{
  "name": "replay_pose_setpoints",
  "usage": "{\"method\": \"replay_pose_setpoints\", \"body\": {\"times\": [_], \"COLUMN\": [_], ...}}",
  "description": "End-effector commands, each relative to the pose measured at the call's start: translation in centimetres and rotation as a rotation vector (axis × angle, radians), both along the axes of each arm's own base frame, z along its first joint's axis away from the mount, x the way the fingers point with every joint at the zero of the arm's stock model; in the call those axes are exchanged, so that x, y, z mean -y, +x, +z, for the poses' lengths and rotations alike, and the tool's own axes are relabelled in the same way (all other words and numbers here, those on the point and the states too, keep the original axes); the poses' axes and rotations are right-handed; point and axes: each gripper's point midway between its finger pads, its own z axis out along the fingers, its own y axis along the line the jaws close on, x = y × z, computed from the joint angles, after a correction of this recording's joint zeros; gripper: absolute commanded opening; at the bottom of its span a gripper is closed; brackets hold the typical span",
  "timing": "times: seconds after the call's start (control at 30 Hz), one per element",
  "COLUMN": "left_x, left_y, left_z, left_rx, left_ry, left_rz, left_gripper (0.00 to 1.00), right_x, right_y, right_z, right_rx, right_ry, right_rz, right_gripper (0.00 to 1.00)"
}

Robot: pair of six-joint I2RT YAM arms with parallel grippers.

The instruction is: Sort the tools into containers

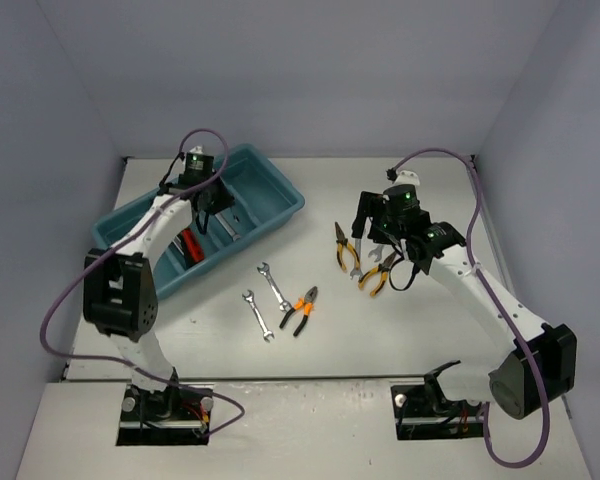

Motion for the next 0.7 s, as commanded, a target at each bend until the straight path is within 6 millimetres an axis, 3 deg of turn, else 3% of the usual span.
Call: {"method": "replay_pose_setpoints", "body": {"times": [0.0, 0.17, 0.23, 0.33, 0.5, 0.67], "left_x": [-1.7, -2.8, -3.0, -3.0, -3.8, -2.7], "left_y": [2.7, 3.3, 3.2, 2.6, 0.1, -5.1], "left_z": [-0.5, -1.2, -0.4, 1.4, 4.7, 6.4], "left_rx": [-0.029, -0.056, -0.038, -0.009, 0.042, 0.045], "left_ry": [0.028, 0.055, 0.06, 0.063, 0.109, 0.153], "left_rz": [0.077, 0.111, 0.116, 0.106, 0.096, 0.022], "left_gripper": [0.1, 0.36, 0.51, 0.63, 0.67, 0.67], "right_x": [1.3, 1.4, 1.3, 1.2, 1.0, 0.7], "right_y": [0.1, -0.3, -0.3, -0.1, 0.4, 0.8], "right_z": [0.5, -0.6, -0.9, -1.6, -2.6, -3.8], "right_rx": [0.043, 0.022, 0.014, -0.002, -0.029, -0.062], "right_ry": [-0.047, -0.067, -0.073, -0.092, -0.118, -0.128], "right_rz": [-0.017, 0.003, 0.01, 0.025, 0.038, 0.037], "right_gripper": [0.78, 0.78, 0.78, 0.78, 0.78, 0.77]}}
